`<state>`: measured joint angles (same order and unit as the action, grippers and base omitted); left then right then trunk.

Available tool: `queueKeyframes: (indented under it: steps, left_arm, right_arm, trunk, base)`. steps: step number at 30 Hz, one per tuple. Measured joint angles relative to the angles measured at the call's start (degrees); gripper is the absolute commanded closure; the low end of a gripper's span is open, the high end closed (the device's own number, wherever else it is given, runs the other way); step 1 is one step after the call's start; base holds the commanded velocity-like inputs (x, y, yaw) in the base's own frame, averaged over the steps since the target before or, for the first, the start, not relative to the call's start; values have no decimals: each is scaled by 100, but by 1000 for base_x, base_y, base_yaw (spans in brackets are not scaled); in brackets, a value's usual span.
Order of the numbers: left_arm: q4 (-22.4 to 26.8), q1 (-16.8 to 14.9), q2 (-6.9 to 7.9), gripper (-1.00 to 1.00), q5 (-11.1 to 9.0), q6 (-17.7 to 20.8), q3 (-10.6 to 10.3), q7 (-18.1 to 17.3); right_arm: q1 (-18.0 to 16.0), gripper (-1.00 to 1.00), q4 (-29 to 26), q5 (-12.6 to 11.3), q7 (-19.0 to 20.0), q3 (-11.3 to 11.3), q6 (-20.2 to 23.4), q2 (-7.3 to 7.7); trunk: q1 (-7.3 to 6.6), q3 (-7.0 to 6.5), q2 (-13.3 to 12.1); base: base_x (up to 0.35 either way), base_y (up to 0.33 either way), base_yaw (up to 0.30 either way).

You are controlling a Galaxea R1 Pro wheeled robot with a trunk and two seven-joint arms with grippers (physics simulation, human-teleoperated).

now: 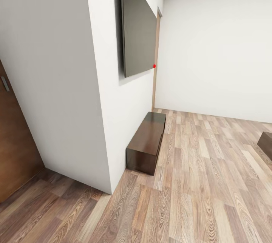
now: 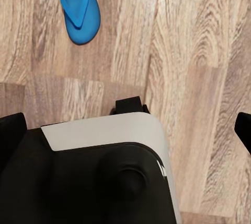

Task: In the bedroom, move the book from the bed onto either nightstand, and place the two sandals side by side next to the bed.

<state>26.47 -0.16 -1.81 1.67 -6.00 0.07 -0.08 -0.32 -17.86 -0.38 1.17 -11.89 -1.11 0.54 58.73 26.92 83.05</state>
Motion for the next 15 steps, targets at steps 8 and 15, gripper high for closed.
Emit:
queueKeyframes:
  steps: [8,15]
  left_arm:
    - [32,0,1,-100,0,-5,0,0]
    - [304,-24,-24,-100,-2,38,0,24]
  right_arm:
    - [0,-100,-2,-8,2,-1,-195,0]
    - [0,-100,3,-16,3,-2,-335,0]
  trunk:
    - [0,0,0]
    - [0,0,0]
  base:
    - [0,0,0]
    - [0,0,0]
